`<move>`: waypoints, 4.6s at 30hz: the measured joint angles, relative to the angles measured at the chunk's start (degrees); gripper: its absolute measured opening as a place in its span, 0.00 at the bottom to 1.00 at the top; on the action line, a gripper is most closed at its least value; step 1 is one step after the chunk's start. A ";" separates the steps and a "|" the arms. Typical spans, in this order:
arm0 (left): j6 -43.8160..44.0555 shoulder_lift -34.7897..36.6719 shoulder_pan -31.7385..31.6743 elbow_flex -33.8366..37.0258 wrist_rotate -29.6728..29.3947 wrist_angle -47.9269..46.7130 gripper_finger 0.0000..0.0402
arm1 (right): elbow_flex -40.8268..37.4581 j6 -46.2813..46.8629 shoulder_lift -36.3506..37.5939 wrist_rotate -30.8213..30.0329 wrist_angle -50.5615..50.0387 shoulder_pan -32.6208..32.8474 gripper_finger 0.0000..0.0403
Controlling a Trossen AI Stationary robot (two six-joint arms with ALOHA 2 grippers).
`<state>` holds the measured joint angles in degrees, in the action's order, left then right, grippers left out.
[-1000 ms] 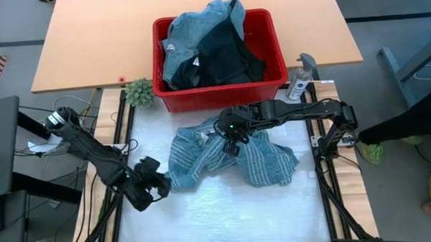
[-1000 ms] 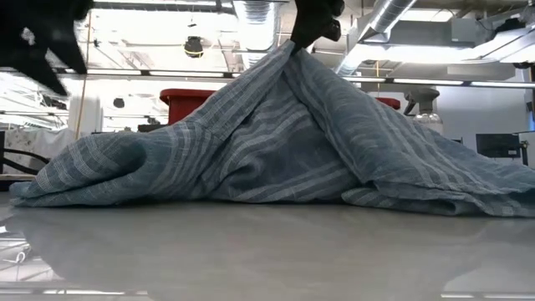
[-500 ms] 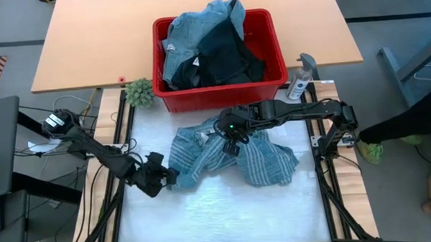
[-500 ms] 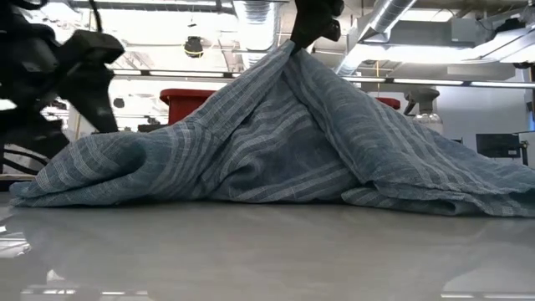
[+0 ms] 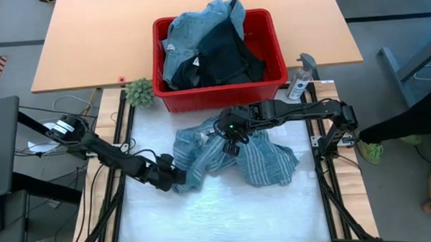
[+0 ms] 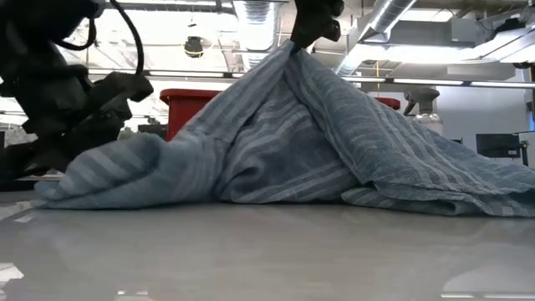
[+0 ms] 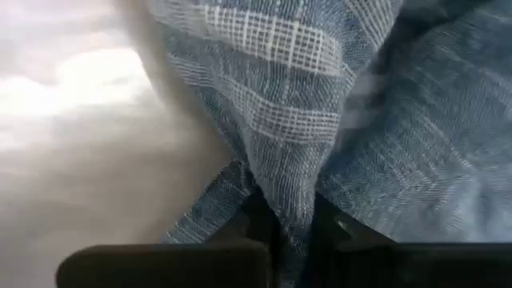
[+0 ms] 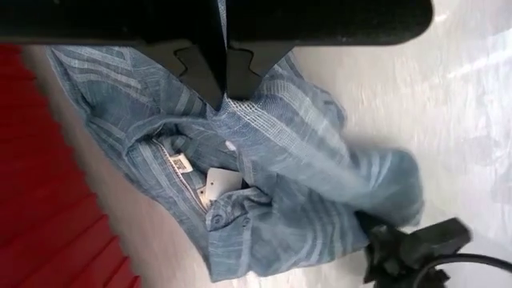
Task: Fold Laundry from Bin
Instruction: Fold the blue polo shirt
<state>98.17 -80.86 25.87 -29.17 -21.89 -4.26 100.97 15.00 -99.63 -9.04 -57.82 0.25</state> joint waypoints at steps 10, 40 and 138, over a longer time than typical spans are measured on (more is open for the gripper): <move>2.10 8.43 5.21 -11.54 -1.23 2.35 0.00 | 0.00 0.11 0.00 0.26 -1.02 0.86 0.05; 12.41 10.73 16.25 -33.29 -3.39 -64.32 0.11 | 0.00 6.10 0.00 -0.10 -2.10 6.63 0.14; -19.83 14.04 18.91 -42.20 -24.08 -46.91 0.21 | -4.68 56.20 8.33 -12.95 -28.87 39.57 0.79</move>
<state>78.33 -66.82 44.78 -71.37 -45.97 -51.17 96.29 71.20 -91.30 -21.99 -86.69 39.83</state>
